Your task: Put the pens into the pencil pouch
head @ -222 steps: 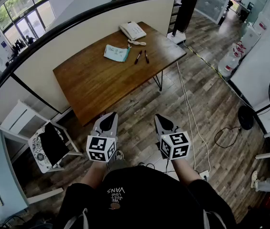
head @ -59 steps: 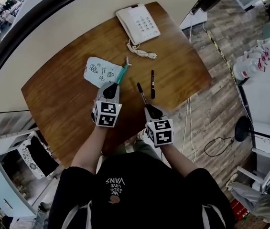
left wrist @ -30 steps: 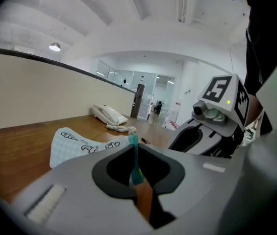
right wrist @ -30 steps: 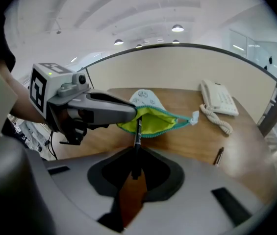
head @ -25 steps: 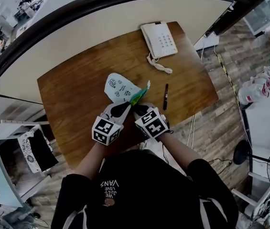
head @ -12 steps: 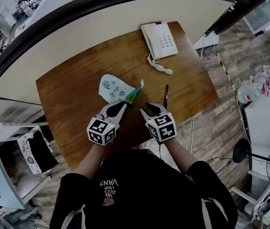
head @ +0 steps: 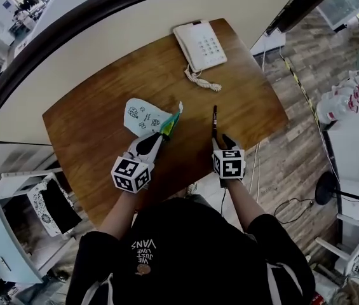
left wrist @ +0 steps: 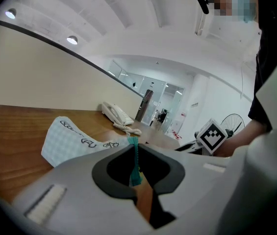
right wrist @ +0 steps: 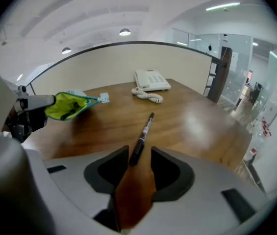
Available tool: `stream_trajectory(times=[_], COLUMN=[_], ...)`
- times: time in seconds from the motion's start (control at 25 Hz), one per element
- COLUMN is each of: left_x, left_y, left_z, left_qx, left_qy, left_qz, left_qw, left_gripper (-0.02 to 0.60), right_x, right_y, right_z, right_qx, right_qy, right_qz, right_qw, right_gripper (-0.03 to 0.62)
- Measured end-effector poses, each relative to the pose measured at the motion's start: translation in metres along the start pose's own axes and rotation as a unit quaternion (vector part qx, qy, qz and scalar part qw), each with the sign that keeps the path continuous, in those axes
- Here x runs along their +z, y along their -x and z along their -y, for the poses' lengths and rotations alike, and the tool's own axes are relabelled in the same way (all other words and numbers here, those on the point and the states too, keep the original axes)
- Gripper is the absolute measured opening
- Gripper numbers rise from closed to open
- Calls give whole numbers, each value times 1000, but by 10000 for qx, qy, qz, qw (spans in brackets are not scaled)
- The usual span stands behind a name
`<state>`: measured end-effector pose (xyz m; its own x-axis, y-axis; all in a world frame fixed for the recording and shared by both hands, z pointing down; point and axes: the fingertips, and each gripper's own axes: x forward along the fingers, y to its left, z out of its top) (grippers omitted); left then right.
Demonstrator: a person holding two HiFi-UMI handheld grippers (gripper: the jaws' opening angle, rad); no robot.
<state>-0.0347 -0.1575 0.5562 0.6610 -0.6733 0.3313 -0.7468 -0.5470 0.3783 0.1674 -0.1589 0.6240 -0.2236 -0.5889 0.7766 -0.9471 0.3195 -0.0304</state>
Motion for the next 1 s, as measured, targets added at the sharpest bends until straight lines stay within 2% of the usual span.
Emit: stream_trajectory(times=[0.24,0.4,0.52,0.64,1.0], left_x=[-5,-4,-4,-5,-5], left_y=[0,-1,0,2,7], left_z=[3,2,2,2,1], left_qx=[40,71,105,123,165], left_qy=[-28,-39,-43,-44,-43], left_qz=[-98,-116,-119,-130,-79], left_qw=[9999,9999,9999,9998,9998], left_gripper=[32,32,32,32,32], right_x=[-8,-7,-8,-6,-5], right_y=[-17,-20,-20,-14,27], right_z=[-1,-2,-5,-6,-45], right_qx=[-2,-47,-18,-16,616], right_qy=[-45,103,251,359,1028], right_qz=[-173,-171,-158,-123,136], right_qw=[9998,9998,9996,9993,9927], right_gripper=[115,114,69,67,66])
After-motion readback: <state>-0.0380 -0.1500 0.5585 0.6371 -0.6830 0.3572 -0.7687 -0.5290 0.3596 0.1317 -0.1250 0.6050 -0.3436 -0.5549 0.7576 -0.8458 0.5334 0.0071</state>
